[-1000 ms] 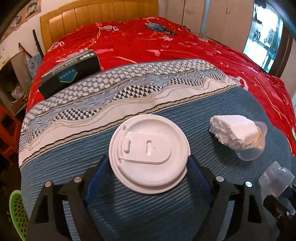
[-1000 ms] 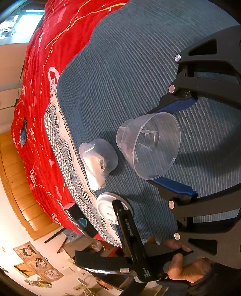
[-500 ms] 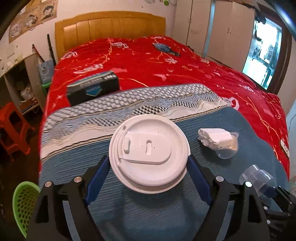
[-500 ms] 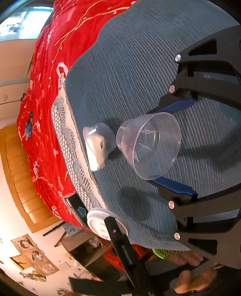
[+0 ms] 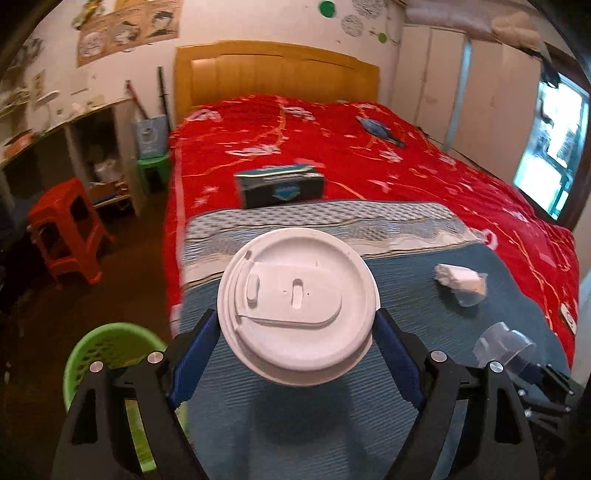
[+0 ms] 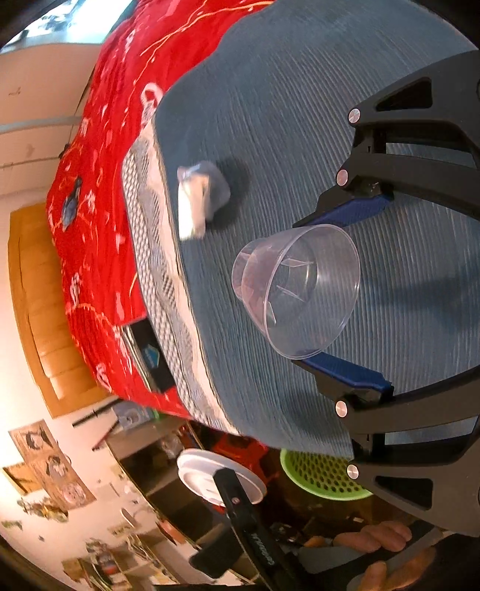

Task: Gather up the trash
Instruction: 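Drop the white lid into the basket with the left tool while the right tool holds the cup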

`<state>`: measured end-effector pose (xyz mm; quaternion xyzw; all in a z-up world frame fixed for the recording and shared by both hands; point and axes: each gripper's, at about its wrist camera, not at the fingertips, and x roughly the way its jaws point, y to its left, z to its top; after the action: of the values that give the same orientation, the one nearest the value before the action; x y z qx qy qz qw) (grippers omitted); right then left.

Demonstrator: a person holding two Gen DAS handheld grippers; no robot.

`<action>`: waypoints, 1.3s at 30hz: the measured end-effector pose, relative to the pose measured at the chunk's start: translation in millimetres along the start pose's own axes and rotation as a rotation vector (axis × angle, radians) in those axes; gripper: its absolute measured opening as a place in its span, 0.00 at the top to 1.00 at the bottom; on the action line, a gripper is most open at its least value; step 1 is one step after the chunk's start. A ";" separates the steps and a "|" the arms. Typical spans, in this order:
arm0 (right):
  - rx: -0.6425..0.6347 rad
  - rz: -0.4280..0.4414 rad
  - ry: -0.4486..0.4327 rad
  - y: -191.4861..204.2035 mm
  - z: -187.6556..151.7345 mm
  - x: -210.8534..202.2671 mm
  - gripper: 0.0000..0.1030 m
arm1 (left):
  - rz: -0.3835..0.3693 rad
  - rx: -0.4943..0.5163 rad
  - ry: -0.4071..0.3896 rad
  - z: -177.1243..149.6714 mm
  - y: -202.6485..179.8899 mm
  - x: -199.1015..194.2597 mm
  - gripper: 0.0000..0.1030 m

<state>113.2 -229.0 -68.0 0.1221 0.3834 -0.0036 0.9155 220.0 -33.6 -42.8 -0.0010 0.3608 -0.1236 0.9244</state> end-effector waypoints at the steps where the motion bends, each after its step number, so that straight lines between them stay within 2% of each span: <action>1: -0.009 0.012 0.003 7.4 -0.5 0.3 0.38 | 0.014 -0.019 -0.003 -5.0 12.3 -6.7 0.21; 9: -0.076 0.074 0.015 52.8 -2.1 4.7 0.38 | 0.130 -0.131 0.016 -33.9 91.7 -25.3 0.21; 14: -0.125 0.112 0.023 83.1 -3.4 8.0 0.38 | 0.201 -0.221 0.055 -56.9 144.1 -28.9 0.21; 20: -0.162 0.146 0.042 111.5 -3.9 15.8 0.38 | 0.267 -0.280 0.113 -78.7 187.7 -19.4 0.21; 32: -0.238 0.179 0.080 157.7 -7.7 33.6 0.38 | 0.319 -0.372 0.214 -106.1 239.9 10.9 0.19; 33: -0.243 0.181 0.082 160.2 -7.8 34.9 0.38 | 0.319 -0.376 0.218 -107.1 241.2 12.4 0.16; 39: -0.285 0.200 0.098 181.7 -8.8 45.0 0.38 | 0.318 -0.406 0.228 -118.7 255.8 11.2 0.15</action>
<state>157.0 -46.8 -65.5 0.0287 0.4103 0.1477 0.8995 207.0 222.2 -161.3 -0.1154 0.4756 0.0986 0.8664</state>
